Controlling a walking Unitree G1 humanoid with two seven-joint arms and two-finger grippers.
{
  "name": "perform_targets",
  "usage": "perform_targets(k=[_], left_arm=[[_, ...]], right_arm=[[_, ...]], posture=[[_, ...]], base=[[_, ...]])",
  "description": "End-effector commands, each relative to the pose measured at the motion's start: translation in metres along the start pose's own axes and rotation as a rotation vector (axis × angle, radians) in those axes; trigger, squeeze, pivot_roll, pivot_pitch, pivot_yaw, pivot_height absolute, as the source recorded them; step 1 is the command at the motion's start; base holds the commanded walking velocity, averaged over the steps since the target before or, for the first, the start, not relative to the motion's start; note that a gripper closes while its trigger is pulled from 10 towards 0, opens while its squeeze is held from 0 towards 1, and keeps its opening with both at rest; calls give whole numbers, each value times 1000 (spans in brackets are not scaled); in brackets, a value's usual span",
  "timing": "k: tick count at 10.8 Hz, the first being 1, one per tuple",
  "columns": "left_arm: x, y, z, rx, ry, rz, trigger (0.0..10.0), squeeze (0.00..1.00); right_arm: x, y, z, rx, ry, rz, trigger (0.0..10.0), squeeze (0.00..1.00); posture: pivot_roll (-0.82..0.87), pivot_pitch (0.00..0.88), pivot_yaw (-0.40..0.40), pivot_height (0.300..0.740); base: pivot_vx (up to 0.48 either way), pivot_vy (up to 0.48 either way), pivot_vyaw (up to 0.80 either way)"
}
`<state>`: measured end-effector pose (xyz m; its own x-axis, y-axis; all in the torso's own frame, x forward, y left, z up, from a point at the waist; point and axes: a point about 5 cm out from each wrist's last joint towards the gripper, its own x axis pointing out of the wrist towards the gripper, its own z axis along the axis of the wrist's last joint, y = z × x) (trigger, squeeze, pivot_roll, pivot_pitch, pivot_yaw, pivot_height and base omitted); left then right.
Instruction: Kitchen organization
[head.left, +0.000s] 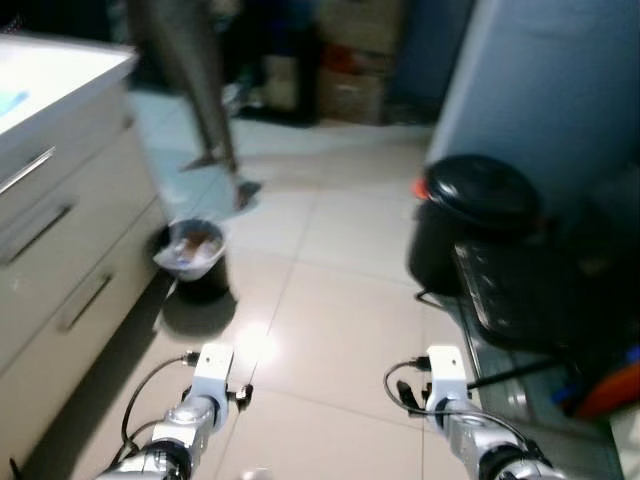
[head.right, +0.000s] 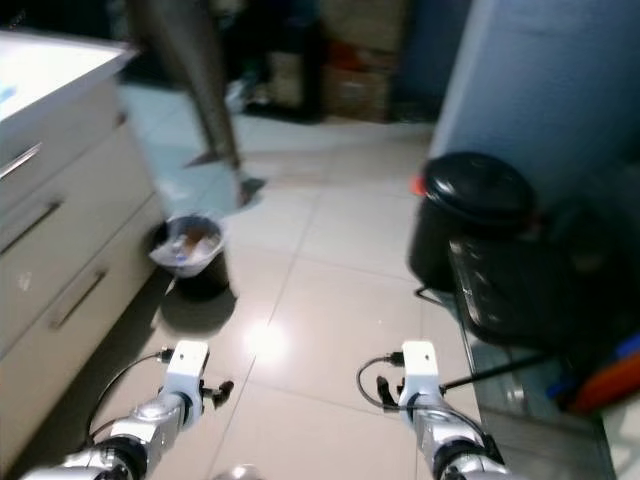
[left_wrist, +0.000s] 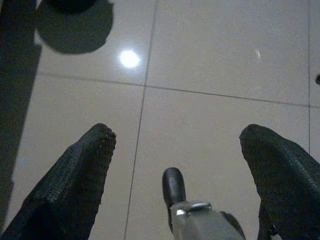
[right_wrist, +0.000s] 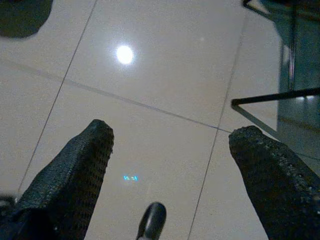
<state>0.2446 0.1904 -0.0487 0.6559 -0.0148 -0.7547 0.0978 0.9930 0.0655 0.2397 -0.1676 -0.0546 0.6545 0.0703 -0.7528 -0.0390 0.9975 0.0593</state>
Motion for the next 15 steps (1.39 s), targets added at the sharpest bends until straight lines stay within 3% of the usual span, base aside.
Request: perform_targets(k=[1,5,7,10,15], left_arm=[[-1,2,-3,10,9,8,10000,0],[-2,5,-9,24,39,31,10000,0],[-3,7,-20,-29,63,31,10000,0],[-7,10,-33,-32,87,23,10000,0],[-6,7,-32,-8,80,6,10000,0]], right_arm=[[0,2,-2,-9,3,5,10000,0],[0,2,-1,-6,-1,10,10000,0],[0,2,-1,-6,-3,11,10000,0],[-1,0,-7,-10,8,9,10000,0],[-1,1,-7,-42,6,25,10000,0]], posture=[[97,0,-60,740],[103,0,-63,740],[104,0,-62,740],[109,0,-64,740],[109,0,-70,740]], base=[[0,0,800],[0,0,800],[0,0,800],[0,0,800],[0,0,794]])
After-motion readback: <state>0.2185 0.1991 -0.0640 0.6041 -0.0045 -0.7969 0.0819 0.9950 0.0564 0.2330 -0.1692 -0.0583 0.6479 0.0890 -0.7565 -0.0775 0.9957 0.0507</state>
